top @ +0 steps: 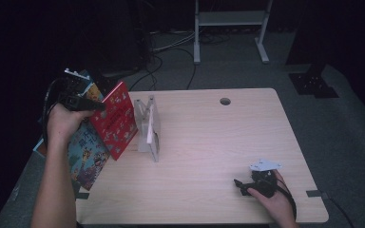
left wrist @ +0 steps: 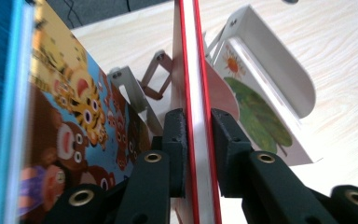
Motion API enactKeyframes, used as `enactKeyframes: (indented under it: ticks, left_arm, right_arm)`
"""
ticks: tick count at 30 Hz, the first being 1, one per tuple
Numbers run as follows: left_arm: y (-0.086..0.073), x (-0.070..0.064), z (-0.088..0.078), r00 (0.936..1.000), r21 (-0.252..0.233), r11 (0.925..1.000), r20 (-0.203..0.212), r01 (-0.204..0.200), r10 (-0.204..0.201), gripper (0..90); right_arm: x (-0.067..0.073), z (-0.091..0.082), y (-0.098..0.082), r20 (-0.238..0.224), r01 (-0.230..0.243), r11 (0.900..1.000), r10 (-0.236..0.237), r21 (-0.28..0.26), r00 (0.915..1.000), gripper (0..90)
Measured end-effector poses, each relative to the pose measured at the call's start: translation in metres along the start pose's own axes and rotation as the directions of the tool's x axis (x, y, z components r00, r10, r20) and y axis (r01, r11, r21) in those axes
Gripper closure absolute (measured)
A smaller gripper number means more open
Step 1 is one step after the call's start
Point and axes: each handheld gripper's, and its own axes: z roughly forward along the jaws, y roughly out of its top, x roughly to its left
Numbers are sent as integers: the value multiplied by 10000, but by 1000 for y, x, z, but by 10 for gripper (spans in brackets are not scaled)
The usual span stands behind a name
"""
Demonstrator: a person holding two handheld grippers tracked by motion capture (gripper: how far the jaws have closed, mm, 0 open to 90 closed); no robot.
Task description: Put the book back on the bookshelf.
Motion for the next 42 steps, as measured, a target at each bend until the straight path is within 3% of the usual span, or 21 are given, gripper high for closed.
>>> enactKeyframes:
  ticks: [6, 9, 13, 16, 19, 22, 25, 32, 42]
  left_arm:
    - [7, -5, -15, 9998, -219, 9996, -44, -202, 201, 782]
    - [8, -6, -23, 9996, -309, 9992, -32, -267, 266, 852]
    - [5, -10, -31, 9984, -443, 9987, 505, -236, 259, 899]
    - [1, -14, -32, 9938, -546, 9980, 1044, -325, 381, 899]
    - [-3, -17, -31, 9825, -885, 9955, 1799, -334, 490, 899]
    - [-7, -25, -30, 9728, -1055, 9934, 2215, -450, 676, 899]
    - [-11, -33, -29, 9661, -1151, 9914, 2425, -617, 882, 899]
    - [-20, -56, -24, 9606, -1077, 9877, 2418, -1136, 1369, 899]
    - [-40, -85, -13, 9444, -844, 9820, 2713, -1689, 1857, 899]
  right_arm:
    - [0, -1, -1, 15, -8, 10000, 8, 8, 10000, 105]
    - [0, -1, -1, 26, 28, 10000, -28, -13, 10000, 105]
    - [0, -1, -1, 18, 2, 10000, -2, 3, 10000, 105]
    - [0, -1, -1, 16, -9, 10000, 9, 8, 10000, 105]
    - [0, -1, -1, 14, 10, 10000, -10, 7, 10000, 105]
    - [0, -1, -1, 19, 7, 10000, -7, -7, 10000, 105]
    - [0, -1, -1, 19, 12, 10000, -13, 19, 10000, 105]
    - [0, -1, -1, 15, -3, 10000, 3, 31, 10000, 105]
    - [0, -1, -1, 19, -4, 10000, 4, 18, 10000, 105]
